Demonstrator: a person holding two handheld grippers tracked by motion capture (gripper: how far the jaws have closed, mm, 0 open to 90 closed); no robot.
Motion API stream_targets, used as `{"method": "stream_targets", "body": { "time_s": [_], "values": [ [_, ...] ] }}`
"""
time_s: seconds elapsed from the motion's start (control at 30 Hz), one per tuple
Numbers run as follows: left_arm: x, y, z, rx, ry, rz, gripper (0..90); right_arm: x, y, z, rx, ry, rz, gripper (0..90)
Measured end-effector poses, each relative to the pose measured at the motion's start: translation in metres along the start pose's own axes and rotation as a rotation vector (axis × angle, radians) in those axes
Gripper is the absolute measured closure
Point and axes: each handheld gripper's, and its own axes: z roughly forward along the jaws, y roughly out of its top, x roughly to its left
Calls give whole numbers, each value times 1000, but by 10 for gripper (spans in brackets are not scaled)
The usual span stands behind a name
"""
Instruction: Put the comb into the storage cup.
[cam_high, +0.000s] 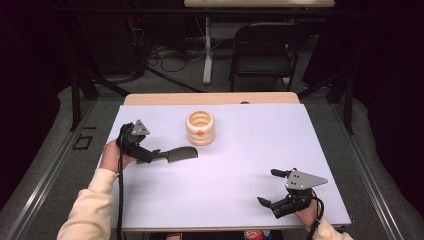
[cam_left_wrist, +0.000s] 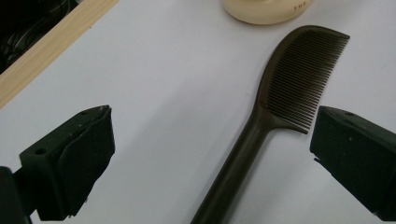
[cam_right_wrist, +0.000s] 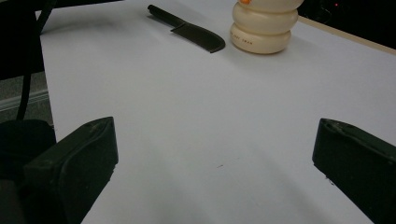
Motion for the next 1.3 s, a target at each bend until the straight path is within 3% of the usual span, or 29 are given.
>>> {"method": "stream_targets", "body": {
  "time_s": [0.17,0.23,0.57,0.63,0.73,0.83,1.03,1.1,1.17,1.3],
  "values": [
    [-5,8,4,36,-40,53,1,0,0,-1,2,3,2,0],
    [-6,9,6,50,-35,66,1,0,0,-1,2,3,2,0],
    [-6,16,23,203,-65,172,36,0,0,0,3,3,5,0],
    [-8,20,28,223,-86,214,160,0,0,-1,3,2,8,0],
    [-12,22,34,281,-114,276,253,0,0,0,6,3,15,0],
    [-13,23,38,309,-128,310,312,-1,0,0,7,2,11,0],
    [-20,30,47,397,-162,413,530,0,0,-1,5,4,15,0],
    [-21,30,49,404,-176,424,552,0,0,-1,4,5,11,0],
    [-22,31,52,429,-188,454,627,0,-1,-1,4,5,9,0],
    [-21,31,56,448,-193,477,669,0,-1,-1,4,6,11,0]
  ]
}}
